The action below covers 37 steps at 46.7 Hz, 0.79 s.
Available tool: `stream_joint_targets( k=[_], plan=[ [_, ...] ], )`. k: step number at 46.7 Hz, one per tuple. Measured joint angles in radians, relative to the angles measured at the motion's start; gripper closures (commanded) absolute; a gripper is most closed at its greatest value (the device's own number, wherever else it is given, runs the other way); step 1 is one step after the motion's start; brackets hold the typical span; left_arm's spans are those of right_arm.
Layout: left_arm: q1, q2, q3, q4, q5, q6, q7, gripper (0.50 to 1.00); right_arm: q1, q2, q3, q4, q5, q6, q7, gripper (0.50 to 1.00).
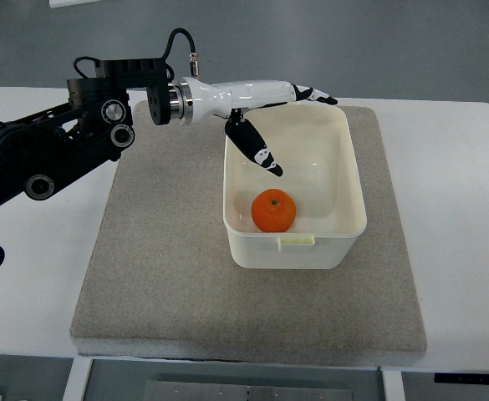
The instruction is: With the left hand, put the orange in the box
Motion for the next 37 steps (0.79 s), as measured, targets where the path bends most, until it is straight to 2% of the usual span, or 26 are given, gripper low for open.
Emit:
stream_joint_targets(
  k=[13,30,37],
  plan=[
    [0.031,0.015,-0.202,0.054,-0.251,0.002,0.000,0.501,0.000,0.000,0.000,0.000,0.000,0.000,0.000,0.568],
    [0.146,0.107,-0.264,0.064,-0.448,0.002,0.000,0.500,0.000,0.000,0.000,0.000,0.000,0.000,0.000,0.568],
    [0.165,0.121,-0.264,0.191,-0.540,0.001,0.001,0.500,0.000,0.000,0.000,0.000,0.000,0.000,0.000,0.568]
  ],
)
